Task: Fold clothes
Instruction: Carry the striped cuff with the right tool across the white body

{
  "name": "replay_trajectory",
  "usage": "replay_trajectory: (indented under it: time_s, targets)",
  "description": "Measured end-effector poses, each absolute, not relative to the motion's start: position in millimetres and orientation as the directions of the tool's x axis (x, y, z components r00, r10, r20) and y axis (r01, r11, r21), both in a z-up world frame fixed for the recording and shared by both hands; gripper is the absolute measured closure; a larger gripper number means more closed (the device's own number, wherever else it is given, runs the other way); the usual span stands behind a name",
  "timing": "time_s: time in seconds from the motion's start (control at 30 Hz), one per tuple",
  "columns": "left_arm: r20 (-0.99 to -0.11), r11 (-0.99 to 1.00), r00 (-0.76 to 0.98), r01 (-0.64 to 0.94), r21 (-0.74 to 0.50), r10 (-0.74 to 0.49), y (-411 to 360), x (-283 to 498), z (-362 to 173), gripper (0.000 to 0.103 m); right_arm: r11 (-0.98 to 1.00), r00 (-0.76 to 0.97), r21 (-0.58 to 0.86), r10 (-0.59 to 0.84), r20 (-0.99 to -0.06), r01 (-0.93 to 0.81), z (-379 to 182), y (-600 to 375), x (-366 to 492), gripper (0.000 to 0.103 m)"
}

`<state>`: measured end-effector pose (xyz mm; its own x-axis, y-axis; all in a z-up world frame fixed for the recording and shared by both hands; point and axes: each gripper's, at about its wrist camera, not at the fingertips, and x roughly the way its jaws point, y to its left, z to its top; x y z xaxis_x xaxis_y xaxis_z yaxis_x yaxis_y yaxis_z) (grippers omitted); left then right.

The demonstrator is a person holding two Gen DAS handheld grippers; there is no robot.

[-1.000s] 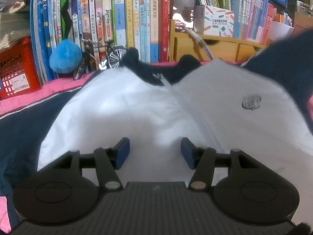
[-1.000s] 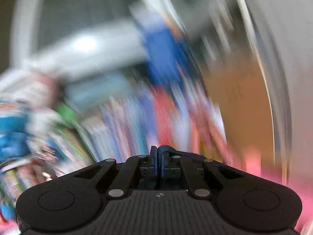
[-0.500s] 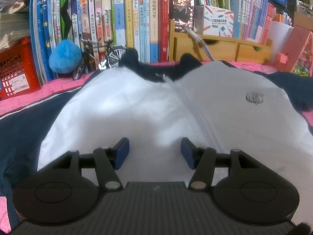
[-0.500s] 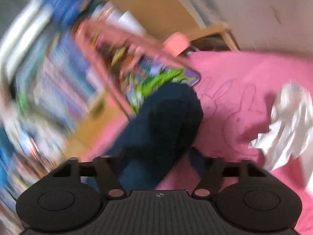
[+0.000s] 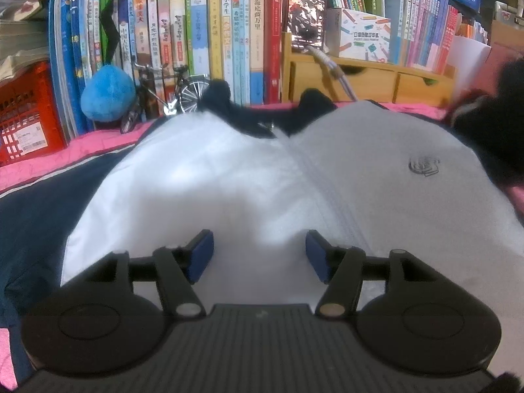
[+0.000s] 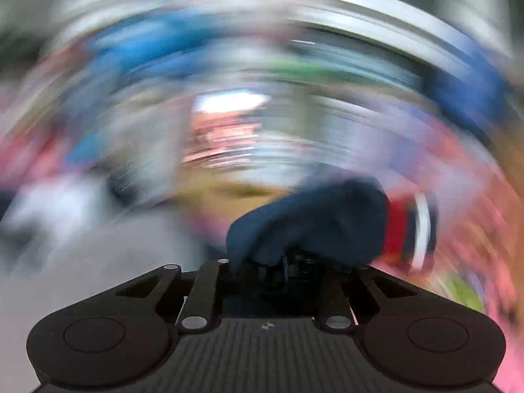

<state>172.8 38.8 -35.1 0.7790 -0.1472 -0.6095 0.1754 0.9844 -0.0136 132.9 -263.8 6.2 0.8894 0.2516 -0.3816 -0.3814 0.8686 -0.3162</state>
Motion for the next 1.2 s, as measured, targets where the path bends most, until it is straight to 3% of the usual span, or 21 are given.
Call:
replay_trajectory:
  time_s: [0.17,0.4,0.5,0.53,0.57,0.73,0.83,0.93,1.1,1.17,1.2]
  targets:
    - [-0.61,0.982,0.776,0.186,-0.021,-0.16,38,173,-35,0.035,0.747,0.796,-0.388,0.302,-0.525,-0.54,-31,-212,110,0.083]
    - [-0.579,0.966,0.773,0.192,-0.175,-0.259,53,167,-34,0.033,0.718,0.803,-0.471,0.207,-0.559,-0.513,-41,-207,113,0.077]
    - [-0.578,0.963,0.771,0.197,-0.185,-0.268,52,167,-34,0.032,0.684,0.813,-0.529,0.166,-0.557,-0.502,-37,-220,99,0.053]
    - [-0.58,0.963,0.769,0.201,-0.178,-0.267,50,167,-34,0.029,0.679,0.815,-0.541,0.149,-0.559,-0.495,-34,-227,97,0.033]
    - [-0.584,0.964,0.768,0.204,-0.168,-0.264,48,167,-34,0.027,0.677,0.821,-0.555,0.131,-0.556,-0.483,-30,-233,96,0.021]
    - [-0.606,0.97,0.76,0.224,-0.095,-0.235,36,167,-36,0.021,0.752,0.822,-0.516,0.059,-0.566,-0.409,6,-276,78,0.02]
    - [-0.608,0.969,0.758,0.228,-0.091,-0.236,36,168,-36,0.02,0.828,0.802,-0.364,0.159,-0.576,-0.426,30,-276,75,0.02]
    - [-0.599,0.965,0.758,0.228,-0.126,-0.258,41,168,-36,0.02,0.822,0.775,-0.295,0.253,-0.579,-0.488,29,-244,87,0.019]
    - [-0.587,0.959,0.758,0.226,-0.169,-0.282,47,167,-35,0.02,0.824,0.735,-0.25,0.265,-0.625,-0.509,-8,-189,148,0.018]
    - [-0.586,0.959,0.759,0.225,-0.172,-0.284,47,168,-35,0.02,0.867,0.737,-0.221,0.216,-0.64,-0.446,-22,-187,176,0.023]
    - [-0.586,0.959,0.759,0.225,-0.174,-0.284,47,168,-35,0.02,0.89,0.742,-0.196,0.202,-0.639,-0.412,-23,-192,184,0.034]
